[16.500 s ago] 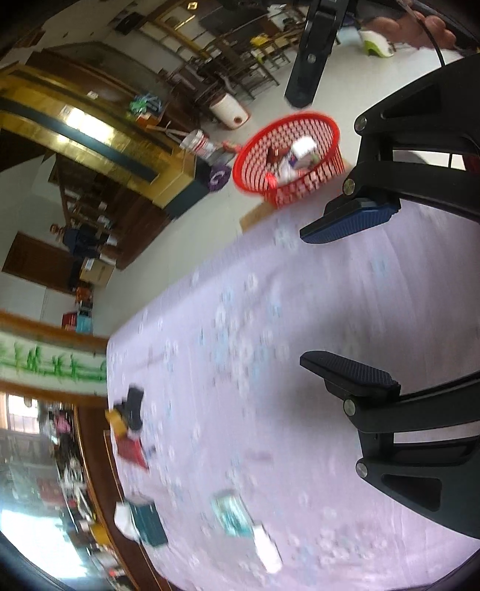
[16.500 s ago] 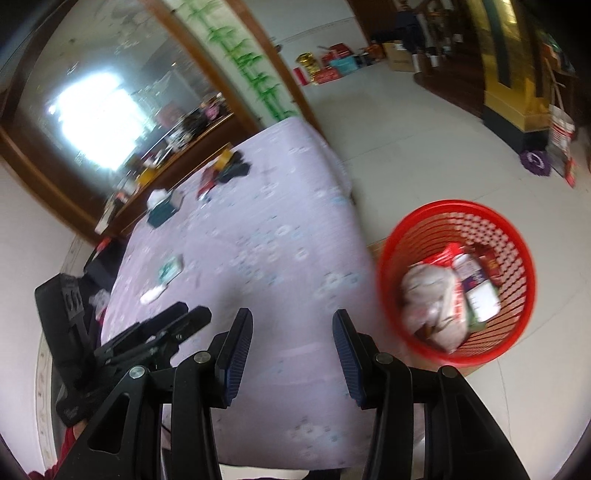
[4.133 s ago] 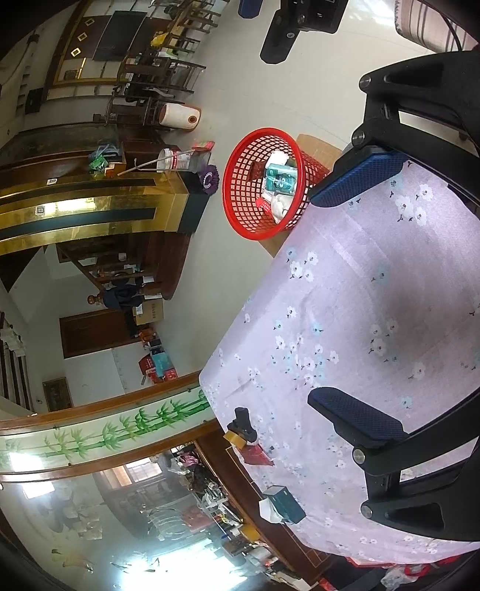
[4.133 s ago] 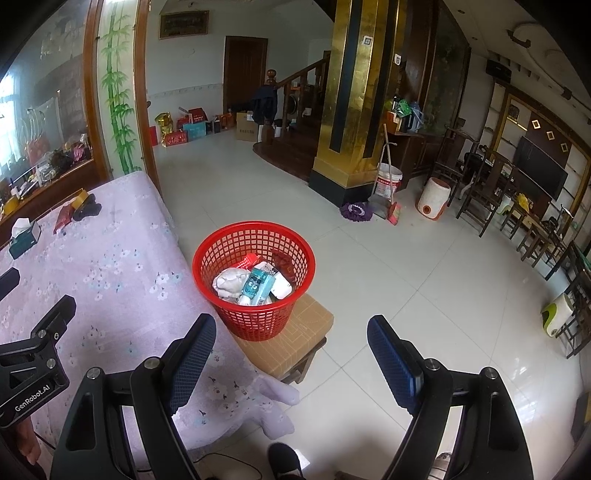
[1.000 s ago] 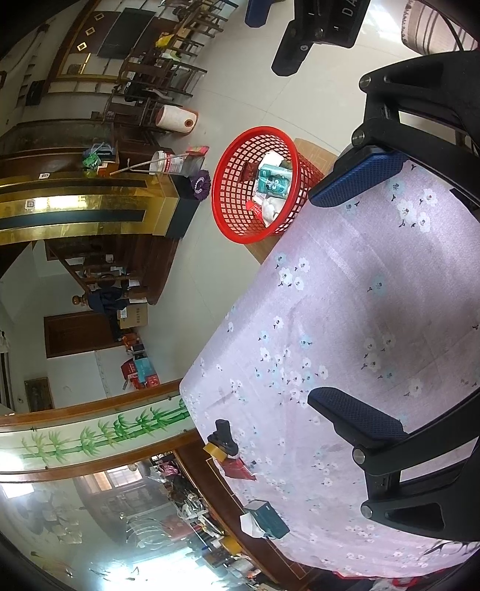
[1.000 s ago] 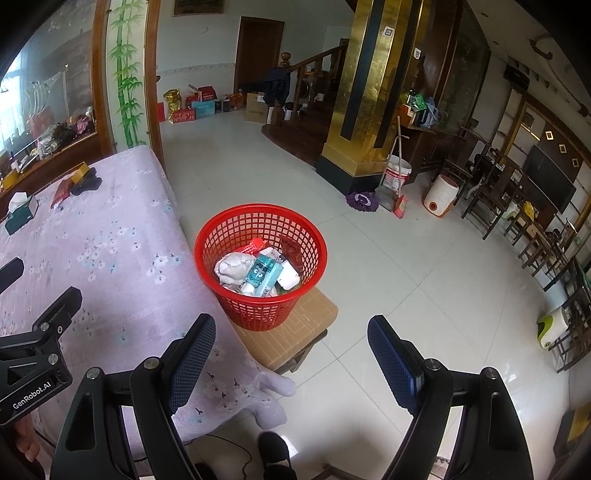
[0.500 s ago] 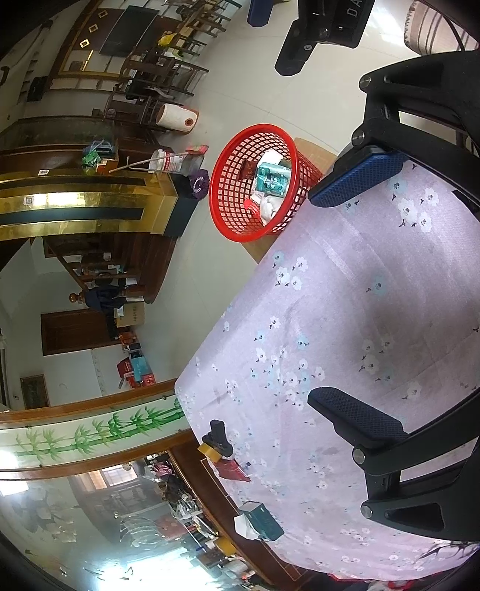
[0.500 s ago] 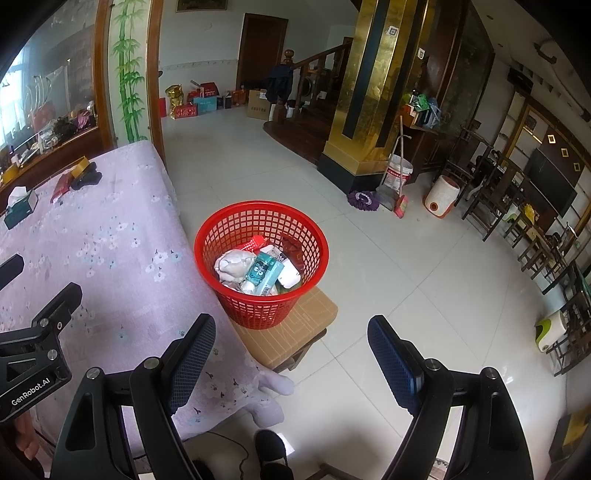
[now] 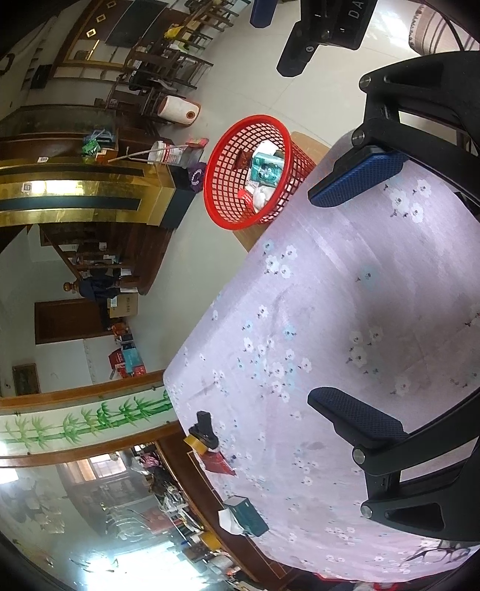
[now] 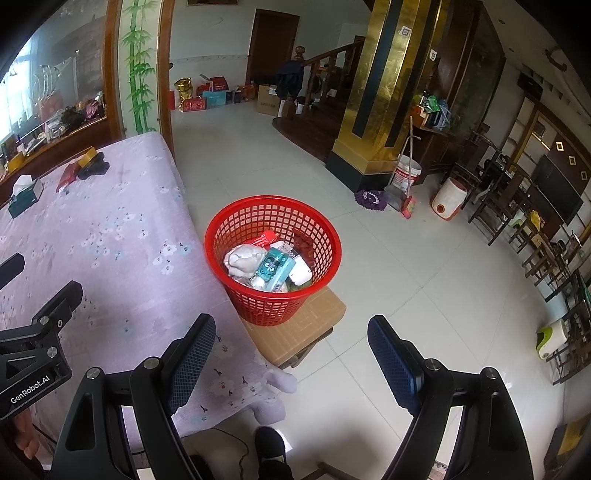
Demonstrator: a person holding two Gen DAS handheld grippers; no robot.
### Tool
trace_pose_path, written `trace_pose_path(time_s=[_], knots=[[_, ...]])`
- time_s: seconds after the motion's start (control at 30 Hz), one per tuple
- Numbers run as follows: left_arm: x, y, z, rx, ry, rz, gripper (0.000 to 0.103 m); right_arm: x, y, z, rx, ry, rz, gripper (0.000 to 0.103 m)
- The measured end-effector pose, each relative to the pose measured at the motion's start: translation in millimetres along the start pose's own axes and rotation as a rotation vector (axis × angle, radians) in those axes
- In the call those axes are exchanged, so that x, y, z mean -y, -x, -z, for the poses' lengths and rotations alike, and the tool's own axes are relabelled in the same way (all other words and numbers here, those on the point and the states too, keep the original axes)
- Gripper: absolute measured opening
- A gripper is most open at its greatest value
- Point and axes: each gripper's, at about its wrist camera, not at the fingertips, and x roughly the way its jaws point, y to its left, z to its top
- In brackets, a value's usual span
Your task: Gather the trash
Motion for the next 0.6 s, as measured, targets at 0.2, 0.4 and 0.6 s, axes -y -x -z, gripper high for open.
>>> trace_pose_path(time_s=[0.2,0.4,0.6], knots=[[-24.3,1.8,13.2,-0.034,0.046,-0.046,0.097,-20.6,-6.8,1.5,-0.017,0.033,-0.040,0.088],[-73.0,4.4,43.4,-0.094,0.148,-0.128,0.097,-57.5,-20.9,3.6,-0.037,0.088,-0.097,0.088],[-146.9,8.9,97.4,-0.184,0.285,-0.265,0.097,-127.2,-41.5,8.0,-0.045,0.201,-0.174,0.088]])
